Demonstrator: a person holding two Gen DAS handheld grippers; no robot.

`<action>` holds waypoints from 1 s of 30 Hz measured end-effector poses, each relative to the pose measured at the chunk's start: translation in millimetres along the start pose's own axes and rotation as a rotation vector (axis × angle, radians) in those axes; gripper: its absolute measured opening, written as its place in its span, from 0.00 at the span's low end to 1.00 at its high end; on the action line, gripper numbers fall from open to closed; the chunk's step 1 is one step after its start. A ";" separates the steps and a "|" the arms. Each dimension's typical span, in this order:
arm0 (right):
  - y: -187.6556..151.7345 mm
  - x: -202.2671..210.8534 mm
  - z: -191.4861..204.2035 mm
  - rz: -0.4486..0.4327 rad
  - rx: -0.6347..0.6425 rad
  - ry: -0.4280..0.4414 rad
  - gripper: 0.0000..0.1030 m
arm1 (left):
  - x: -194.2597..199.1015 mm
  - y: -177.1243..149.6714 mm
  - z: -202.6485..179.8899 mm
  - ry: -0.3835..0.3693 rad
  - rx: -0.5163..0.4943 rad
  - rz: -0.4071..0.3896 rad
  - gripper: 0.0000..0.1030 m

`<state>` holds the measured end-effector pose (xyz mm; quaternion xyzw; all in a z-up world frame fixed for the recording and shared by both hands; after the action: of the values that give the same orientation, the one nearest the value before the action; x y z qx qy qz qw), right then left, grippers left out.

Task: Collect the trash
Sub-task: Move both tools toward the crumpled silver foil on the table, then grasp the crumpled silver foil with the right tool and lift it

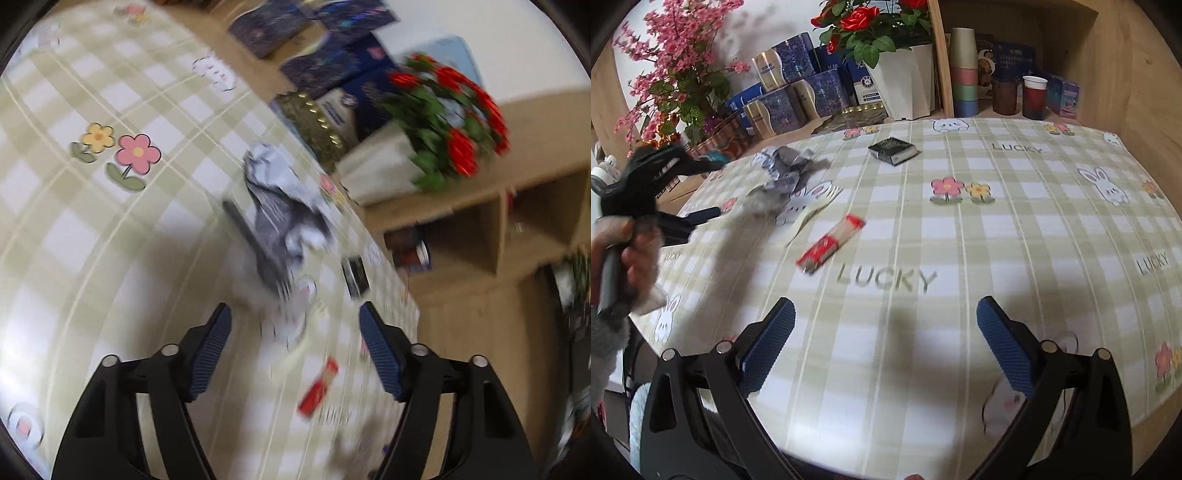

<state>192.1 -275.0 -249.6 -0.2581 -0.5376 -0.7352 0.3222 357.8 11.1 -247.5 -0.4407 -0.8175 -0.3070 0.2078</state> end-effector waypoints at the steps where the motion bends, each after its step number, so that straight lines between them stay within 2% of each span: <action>1: 6.6 -5.8 -1.1 0.002 0.002 0.001 0.94 | -8.0 8.3 4.5 0.004 0.019 -0.005 0.58; 7: 29.3 -24.9 -2.1 0.003 0.022 0.006 0.94 | -45.2 34.4 26.6 0.061 0.072 -0.003 0.55; 12: 39.8 -41.3 0.4 0.031 0.014 0.036 0.94 | -59.3 34.6 31.8 0.056 0.070 0.022 0.44; 14: 44.4 -46.0 3.6 0.039 0.011 0.052 0.94 | -59.1 32.5 35.4 0.060 0.053 0.035 0.19; 15: 46.4 -48.2 6.7 0.042 0.015 0.060 0.94 | -57.1 31.2 36.4 0.059 0.041 0.032 0.17; 22: 70.4 -71.0 49.1 0.064 0.078 0.140 0.94 | -13.9 26.9 33.0 0.056 -0.095 -0.030 0.03; 25: 90.2 -86.3 78.3 0.041 0.160 0.158 0.94 | 15.3 27.8 32.2 0.063 -0.147 -0.086 0.03; 30: 120.9 -126.2 127.0 0.032 0.258 0.175 0.94 | 56.3 25.3 40.5 0.060 -0.172 -0.150 0.03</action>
<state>370.2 -154.6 -229.0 -0.1579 -0.5934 -0.6746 0.4098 346.9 82.9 -234.5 -0.3851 -0.8122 -0.4039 0.1699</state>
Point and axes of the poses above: each gripper's, at about its wrist camera, not at the fingertips, and x roughly against the way its jaws point, z to its left, y to its top, the point moved 7 cm from there along -x, roughly the way its jaws point, and after that the axes turned 6 degrees about -x, right-handed, at the moved point
